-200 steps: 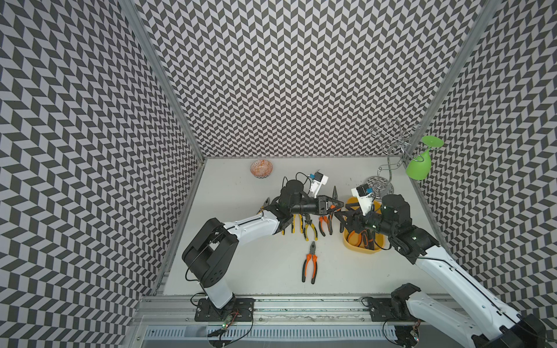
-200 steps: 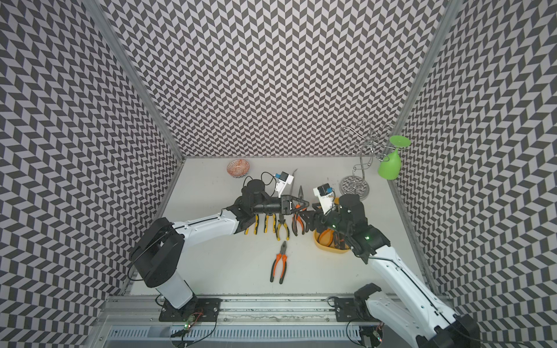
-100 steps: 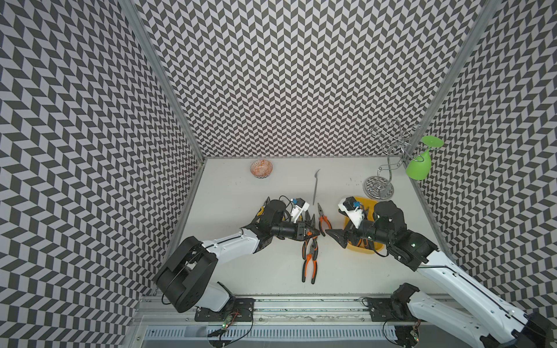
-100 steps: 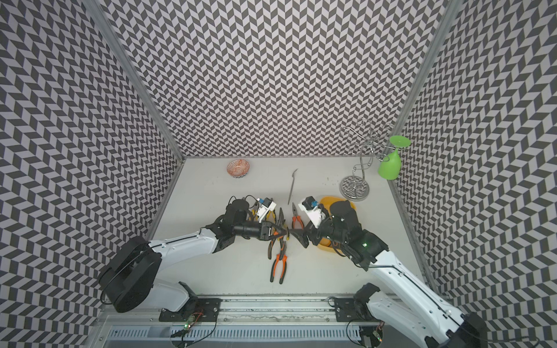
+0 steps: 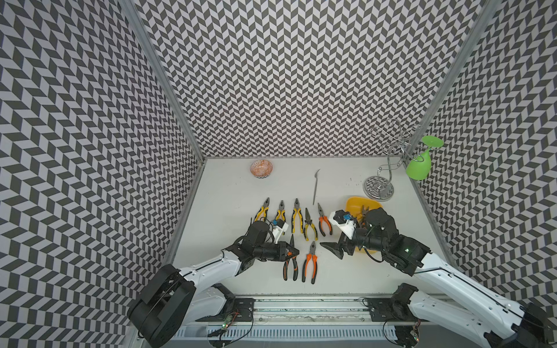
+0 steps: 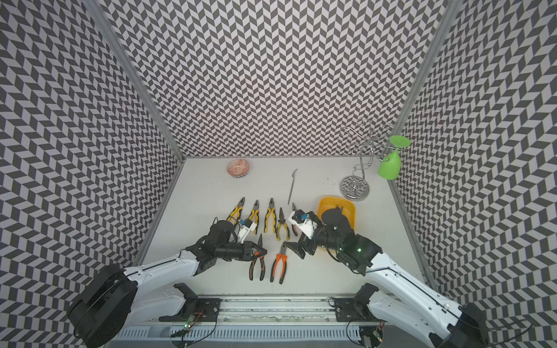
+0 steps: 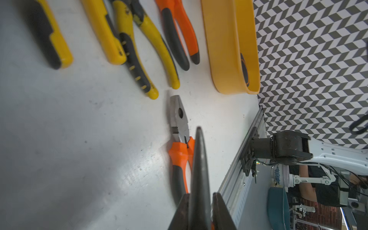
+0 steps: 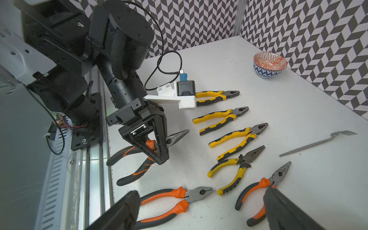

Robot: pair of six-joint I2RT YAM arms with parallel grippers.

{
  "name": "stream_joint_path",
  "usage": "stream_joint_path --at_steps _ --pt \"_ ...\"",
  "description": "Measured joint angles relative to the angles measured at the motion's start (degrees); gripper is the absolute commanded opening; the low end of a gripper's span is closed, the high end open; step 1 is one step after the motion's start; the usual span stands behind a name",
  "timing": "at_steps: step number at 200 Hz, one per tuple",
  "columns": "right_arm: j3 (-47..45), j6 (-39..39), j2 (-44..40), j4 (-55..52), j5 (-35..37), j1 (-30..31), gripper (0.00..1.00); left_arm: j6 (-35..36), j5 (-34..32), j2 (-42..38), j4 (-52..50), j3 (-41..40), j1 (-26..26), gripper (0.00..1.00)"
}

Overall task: Take the pliers out of the storage box
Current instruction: Place the pliers at the center of the board.

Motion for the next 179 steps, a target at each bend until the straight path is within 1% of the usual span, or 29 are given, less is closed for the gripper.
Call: stream_joint_path --at_steps 14,62,85,122,134,169,179 --pt "0.00 -0.79 0.72 0.44 -0.04 0.79 0.99 -0.37 -0.26 1.55 0.57 -0.07 0.09 0.00" --pt "0.00 -2.64 2.45 0.28 -0.48 2.73 0.99 -1.29 -0.09 10.43 3.08 -0.04 0.09 0.00" --pt "0.00 -4.31 2.45 -0.33 -1.86 3.54 1.00 -1.36 -0.33 12.11 3.23 0.13 0.09 0.00" --pt "0.44 -8.48 4.15 -4.83 -4.55 5.57 1.00 -1.44 -1.20 13.97 3.74 1.25 0.09 0.00" --pt "0.48 -9.68 4.90 -6.29 -5.16 5.97 1.00 -1.46 -1.53 14.21 3.93 1.38 0.09 0.06" --pt "0.50 -11.23 5.55 -8.13 -6.25 6.45 1.00 -1.42 -2.01 14.58 4.15 1.55 0.09 0.33" --pt "0.50 -11.34 5.57 -8.35 -6.25 6.45 1.00 -1.70 -2.40 14.60 4.04 1.62 0.09 0.37"
